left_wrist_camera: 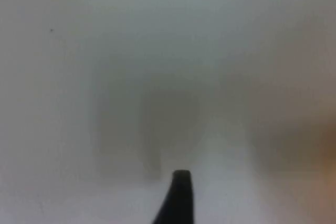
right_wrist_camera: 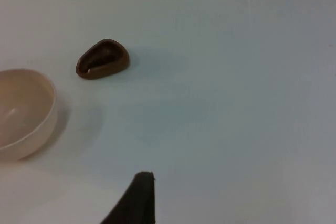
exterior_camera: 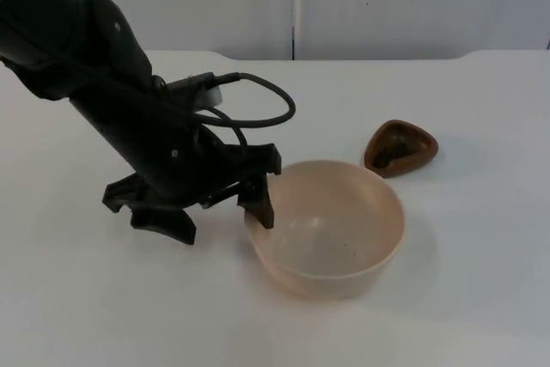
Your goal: Pick up the bowl with the left hand and pour the coffee beans from the cup into the bowl with the right hand.
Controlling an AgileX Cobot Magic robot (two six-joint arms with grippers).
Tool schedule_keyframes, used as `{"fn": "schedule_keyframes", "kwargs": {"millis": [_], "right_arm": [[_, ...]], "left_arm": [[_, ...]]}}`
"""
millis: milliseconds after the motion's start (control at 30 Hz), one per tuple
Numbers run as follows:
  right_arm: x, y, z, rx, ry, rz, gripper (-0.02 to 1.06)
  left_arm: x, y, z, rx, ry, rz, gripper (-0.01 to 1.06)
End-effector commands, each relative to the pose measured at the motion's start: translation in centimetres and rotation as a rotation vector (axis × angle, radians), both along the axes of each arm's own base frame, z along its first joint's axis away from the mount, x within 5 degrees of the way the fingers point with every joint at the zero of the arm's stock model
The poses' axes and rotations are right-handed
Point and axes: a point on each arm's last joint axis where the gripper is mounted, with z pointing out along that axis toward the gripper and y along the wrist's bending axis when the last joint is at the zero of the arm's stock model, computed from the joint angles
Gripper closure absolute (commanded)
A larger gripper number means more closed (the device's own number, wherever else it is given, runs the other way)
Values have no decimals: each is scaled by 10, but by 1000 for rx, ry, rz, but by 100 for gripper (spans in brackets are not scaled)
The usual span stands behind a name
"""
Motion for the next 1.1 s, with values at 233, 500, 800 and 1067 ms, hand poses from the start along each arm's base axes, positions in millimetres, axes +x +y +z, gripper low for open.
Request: {"fn": "schedule_keyframes", "kwargs": {"millis": [233, 500, 800, 1067], "right_arm": [[0, -1, 0, -11, -7, -10, -1], [0, -1, 0, -13, -8, -9, -1], [0, -1, 0, -16, -8, -9, -1], [0, -1, 0, -16, -8, -9, -1]], "left_arm": [[1, -4, 3, -39, 11, 46, 85], [0, -6, 3, -59, 29, 65, 105], [-2, -5, 27, -69, -11, 25, 105], [-7, 11, 58, 88, -83, -8, 105]]}}
